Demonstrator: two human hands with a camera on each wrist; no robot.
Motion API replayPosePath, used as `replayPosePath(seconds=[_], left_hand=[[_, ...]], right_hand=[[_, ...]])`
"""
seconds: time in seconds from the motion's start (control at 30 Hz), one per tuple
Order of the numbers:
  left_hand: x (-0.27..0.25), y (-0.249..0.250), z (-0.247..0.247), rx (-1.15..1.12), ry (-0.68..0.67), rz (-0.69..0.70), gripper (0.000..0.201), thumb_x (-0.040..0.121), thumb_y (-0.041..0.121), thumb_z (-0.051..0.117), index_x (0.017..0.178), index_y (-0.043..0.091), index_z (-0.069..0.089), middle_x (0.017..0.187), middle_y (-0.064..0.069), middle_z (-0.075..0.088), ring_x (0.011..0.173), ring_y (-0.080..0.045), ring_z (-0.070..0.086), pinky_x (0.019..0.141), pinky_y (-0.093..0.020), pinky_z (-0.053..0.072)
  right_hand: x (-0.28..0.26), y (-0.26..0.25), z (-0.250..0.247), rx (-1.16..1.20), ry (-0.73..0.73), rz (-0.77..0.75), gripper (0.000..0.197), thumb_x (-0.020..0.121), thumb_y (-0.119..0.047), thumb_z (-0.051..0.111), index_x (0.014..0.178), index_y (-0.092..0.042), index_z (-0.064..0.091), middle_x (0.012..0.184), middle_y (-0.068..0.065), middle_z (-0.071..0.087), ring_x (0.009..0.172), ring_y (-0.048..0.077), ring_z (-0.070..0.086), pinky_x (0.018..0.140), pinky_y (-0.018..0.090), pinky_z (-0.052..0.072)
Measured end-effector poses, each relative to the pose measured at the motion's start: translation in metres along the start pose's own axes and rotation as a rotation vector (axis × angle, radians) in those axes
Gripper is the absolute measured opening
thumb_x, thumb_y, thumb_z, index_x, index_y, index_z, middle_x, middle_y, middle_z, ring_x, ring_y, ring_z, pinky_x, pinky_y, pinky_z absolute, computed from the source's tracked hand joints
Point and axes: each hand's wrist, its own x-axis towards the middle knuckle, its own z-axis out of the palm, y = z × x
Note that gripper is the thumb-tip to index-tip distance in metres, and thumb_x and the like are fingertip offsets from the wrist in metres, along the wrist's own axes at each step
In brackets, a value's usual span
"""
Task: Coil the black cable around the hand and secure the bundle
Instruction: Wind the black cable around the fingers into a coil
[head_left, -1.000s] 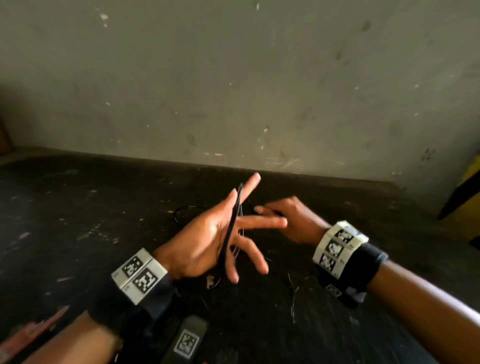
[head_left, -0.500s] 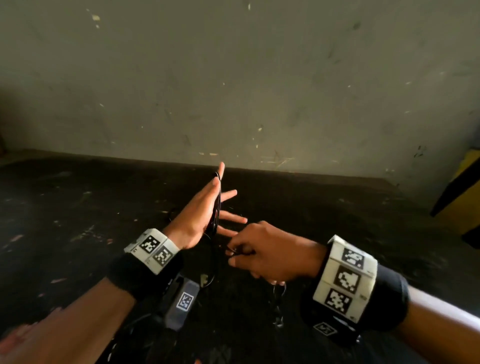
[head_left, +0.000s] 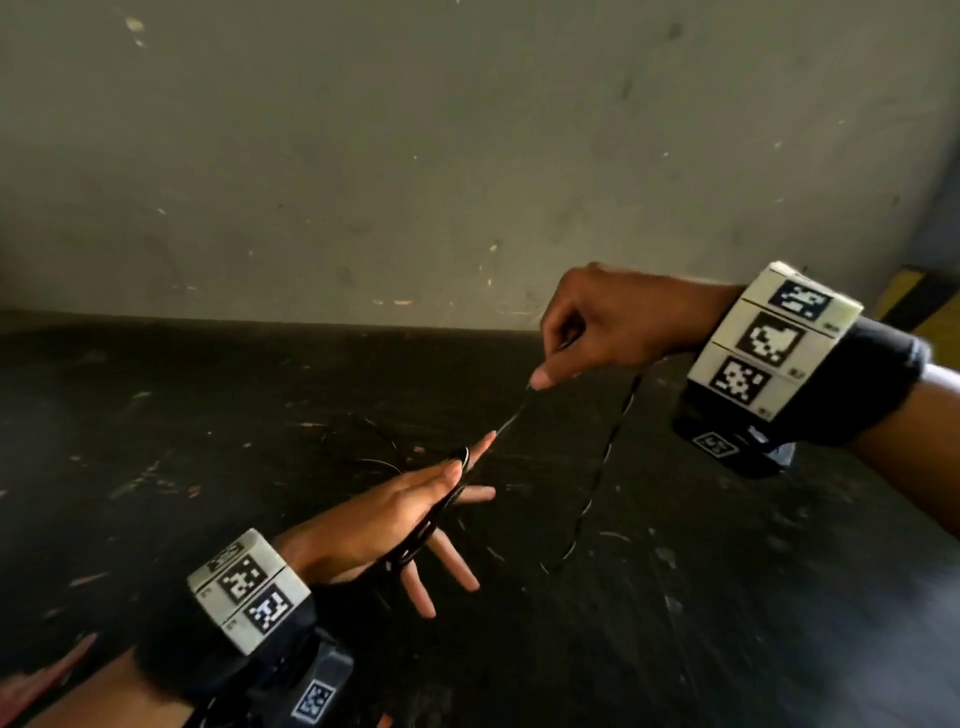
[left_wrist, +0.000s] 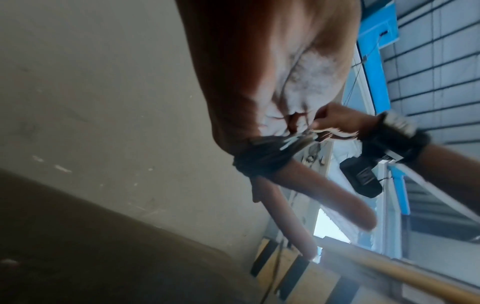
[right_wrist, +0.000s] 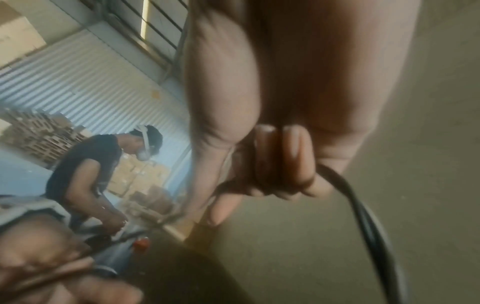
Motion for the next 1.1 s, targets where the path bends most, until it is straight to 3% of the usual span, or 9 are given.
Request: replayPosePath(seconds=[0.13, 0.33, 0.5, 0.57, 0.7, 0.8, 0.9, 1.0, 1.1], left_hand=[[-0.007, 0.009, 0.002, -0.071, -0.14, 0.006, 0.04, 0.091, 0.055, 0.026, 0.128, 0.07, 0.024, 0.148, 0.006, 0.042, 0.107, -0.04, 0.065, 0.052, -0.036, 0.061], [-0.013, 0.028, -0.001, -0.224, -0.222, 0.145, 0.039, 0.091, 0.055, 0.024, 0.127, 0.07, 0.032, 0.14, 0.003, 0.055, 0.099, -0.037, 0.069, 0.049, -0.035, 0.06], [0.007, 0.055, -0.011, -0.355, -0.133, 0.326, 0.044, 0.091, 0.056, 0.025, 0.135, 0.062, 0.028, 0.14, -0.007, 0.054, 0.092, -0.036, 0.071, 0.043, -0.034, 0.059], [0.018, 0.066, -0.015, -0.364, -0.057, 0.38, 0.049, 0.09, 0.056, 0.026, 0.138, 0.06, 0.025, 0.141, -0.009, 0.053, 0.092, -0.034, 0.072, 0.042, -0.032, 0.058], [0.039, 0.079, -0.031, -0.376, 0.095, 0.444, 0.048, 0.094, 0.054, 0.023, 0.141, 0.058, 0.017, 0.147, -0.01, 0.045, 0.094, -0.033, 0.072, 0.047, -0.03, 0.059], [0.049, 0.081, -0.044, -0.363, 0.19, 0.466, 0.047, 0.096, 0.053, 0.021, 0.142, 0.057, 0.013, 0.151, -0.011, 0.039, 0.095, -0.034, 0.071, 0.051, -0.032, 0.061], [0.054, 0.075, -0.052, -0.287, 0.274, 0.456, 0.047, 0.096, 0.053, 0.023, 0.141, 0.059, 0.013, 0.155, -0.01, 0.033, 0.098, -0.034, 0.07, 0.056, -0.036, 0.062], [0.056, 0.06, -0.052, -0.109, 0.329, 0.412, 0.046, 0.095, 0.054, 0.024, 0.138, 0.062, 0.012, 0.156, -0.007, 0.028, 0.097, -0.029, 0.071, 0.054, -0.036, 0.061], [0.056, 0.04, -0.046, 0.116, 0.387, 0.393, 0.047, 0.093, 0.054, 0.024, 0.138, 0.061, 0.012, 0.156, -0.003, 0.03, 0.089, -0.003, 0.068, 0.06, -0.026, 0.058]], right_hand=[[0.009, 0.02, 0.006, 0.061, 0.077, -0.04, 0.023, 0.077, -0.036, 0.071, 0.063, -0.017, 0.068, 0.049, -0.008, 0.055, 0.044, 0.002, 0.047, 0.048, 0.013, 0.036], [0.021, 0.047, 0.047, 0.145, 0.166, -0.013, 0.034, 0.085, -0.042, 0.058, 0.072, -0.013, 0.07, 0.056, 0.004, 0.058, 0.046, 0.009, 0.045, 0.046, 0.017, 0.035], [0.03, 0.037, 0.099, 0.33, 0.368, -0.079, 0.028, 0.094, -0.013, 0.052, 0.072, -0.012, 0.07, 0.051, -0.014, 0.051, 0.044, -0.003, 0.05, 0.048, 0.008, 0.036], [0.031, 0.025, 0.119, 0.419, 0.403, -0.092, 0.04, 0.09, 0.002, 0.052, 0.067, -0.026, 0.068, 0.048, -0.015, 0.053, 0.044, -0.005, 0.052, 0.047, 0.007, 0.037], [0.032, -0.006, 0.14, 0.481, 0.238, -0.017, 0.013, 0.095, -0.016, 0.051, 0.091, -0.013, 0.063, 0.061, -0.002, 0.059, 0.043, -0.001, 0.053, 0.046, 0.01, 0.043], [0.028, -0.023, 0.14, 0.472, 0.058, 0.013, 0.018, 0.095, -0.02, 0.051, 0.108, -0.01, 0.058, 0.063, -0.005, 0.059, 0.047, -0.002, 0.055, 0.047, 0.012, 0.045], [0.023, -0.036, 0.128, 0.43, 0.003, 0.008, 0.015, 0.095, -0.02, 0.05, 0.099, -0.009, 0.06, 0.065, -0.008, 0.056, 0.054, 0.002, 0.055, 0.055, 0.02, 0.047], [0.019, -0.043, 0.109, 0.316, 0.055, -0.037, 0.017, 0.095, -0.018, 0.051, 0.088, -0.007, 0.063, 0.066, -0.015, 0.047, 0.054, -0.002, 0.054, 0.054, 0.011, 0.039], [0.015, -0.043, 0.085, 0.246, -0.041, -0.026, 0.019, 0.093, -0.017, 0.054, 0.09, -0.004, 0.067, 0.061, -0.014, 0.051, 0.047, -0.011, 0.052, 0.046, 0.007, 0.04]])
